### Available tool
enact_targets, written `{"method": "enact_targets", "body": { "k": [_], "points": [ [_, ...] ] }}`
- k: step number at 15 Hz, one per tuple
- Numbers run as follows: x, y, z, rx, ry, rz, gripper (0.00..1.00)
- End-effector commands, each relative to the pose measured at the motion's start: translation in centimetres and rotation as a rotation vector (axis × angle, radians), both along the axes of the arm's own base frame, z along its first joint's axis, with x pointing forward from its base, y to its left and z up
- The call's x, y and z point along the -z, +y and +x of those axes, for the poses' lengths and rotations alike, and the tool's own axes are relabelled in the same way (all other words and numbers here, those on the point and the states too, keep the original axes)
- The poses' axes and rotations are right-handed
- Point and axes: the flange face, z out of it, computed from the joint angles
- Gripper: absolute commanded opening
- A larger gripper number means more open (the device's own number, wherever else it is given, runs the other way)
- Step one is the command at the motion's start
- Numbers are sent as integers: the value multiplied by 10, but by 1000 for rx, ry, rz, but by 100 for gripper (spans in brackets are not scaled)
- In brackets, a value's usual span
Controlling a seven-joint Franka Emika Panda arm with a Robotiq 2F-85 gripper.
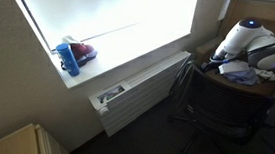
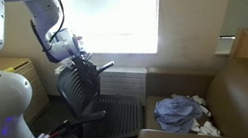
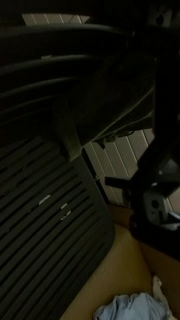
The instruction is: Put the black shirt on the seat of the chair
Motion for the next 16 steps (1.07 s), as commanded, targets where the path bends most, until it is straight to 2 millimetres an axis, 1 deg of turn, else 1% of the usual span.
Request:
{"method": "enact_targets", "body": {
  "k": [1,6,7,9,10,12,16],
  "points": [
    [-2,3,1,-10,-5,-6,66],
    [-4,8,2,-5,-21,-17,33],
    [-5,8,3,-6,-25,-21,25],
    [-6,9,3,-11,-36,-32,13],
    [-7,10,3,-12,-46,-37,4],
    [-6,8,3,-10,-58,-41,0],
    [-10,6,6,5,-89,-56,0]
  ]
}}
